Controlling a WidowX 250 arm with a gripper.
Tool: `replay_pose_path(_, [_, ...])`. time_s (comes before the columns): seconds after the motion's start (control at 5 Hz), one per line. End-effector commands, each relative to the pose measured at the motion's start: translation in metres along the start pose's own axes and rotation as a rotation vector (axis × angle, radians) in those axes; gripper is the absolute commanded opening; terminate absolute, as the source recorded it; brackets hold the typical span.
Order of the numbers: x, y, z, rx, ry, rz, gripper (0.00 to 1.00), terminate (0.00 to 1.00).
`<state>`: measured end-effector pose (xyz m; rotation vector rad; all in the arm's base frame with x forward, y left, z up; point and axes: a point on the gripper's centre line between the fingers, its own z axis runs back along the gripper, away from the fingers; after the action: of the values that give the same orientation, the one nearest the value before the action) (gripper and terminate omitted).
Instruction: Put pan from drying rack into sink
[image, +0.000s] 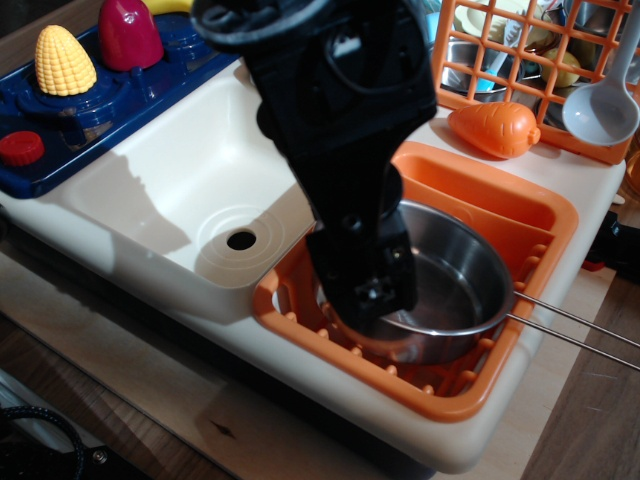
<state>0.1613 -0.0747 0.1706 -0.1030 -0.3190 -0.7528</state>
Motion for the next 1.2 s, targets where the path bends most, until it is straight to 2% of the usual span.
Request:
replay_pose_path(0.0, [0.000, 0.006, -0.014, -0.044, -0.056, -0.145, 1.00, 0.00])
replay_pose_path(0.2, [-0.005, 0.010, -0.022, -0.048, -0.058, -0.242, 1.00, 0.00])
replay_pose_path(0.6, [-0.017, 0.013, -0.033, -0.033, -0.055, -0.319, 1.00, 0.00])
replay_pose_path(1.0, [-0.020, 0.010, -0.043, 0.012, -0.031, -0.369, 1.00, 0.00])
